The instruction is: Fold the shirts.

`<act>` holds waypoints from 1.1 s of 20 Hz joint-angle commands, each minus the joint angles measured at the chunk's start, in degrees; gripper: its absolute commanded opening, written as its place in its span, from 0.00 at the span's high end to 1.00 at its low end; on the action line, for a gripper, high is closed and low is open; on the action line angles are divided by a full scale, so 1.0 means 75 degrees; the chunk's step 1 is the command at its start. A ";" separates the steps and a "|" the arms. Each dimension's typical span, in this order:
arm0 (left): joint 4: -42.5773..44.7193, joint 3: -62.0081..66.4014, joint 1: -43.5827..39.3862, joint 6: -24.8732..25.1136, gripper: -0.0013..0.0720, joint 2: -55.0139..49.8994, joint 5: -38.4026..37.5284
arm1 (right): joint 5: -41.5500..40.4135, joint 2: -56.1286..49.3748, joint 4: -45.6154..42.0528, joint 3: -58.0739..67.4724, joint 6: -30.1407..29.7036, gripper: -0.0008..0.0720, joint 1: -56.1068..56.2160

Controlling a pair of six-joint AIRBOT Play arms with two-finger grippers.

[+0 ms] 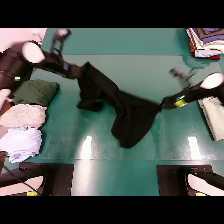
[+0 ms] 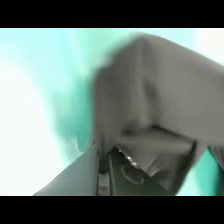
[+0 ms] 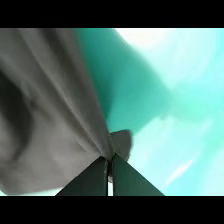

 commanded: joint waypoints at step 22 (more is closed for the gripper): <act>-0.0064 0.1673 0.0003 0.0274 0.94 0.2084 -0.2393 | 0.1973 0.0391 -0.0428 0.5531 0.0679 0.97 -0.1448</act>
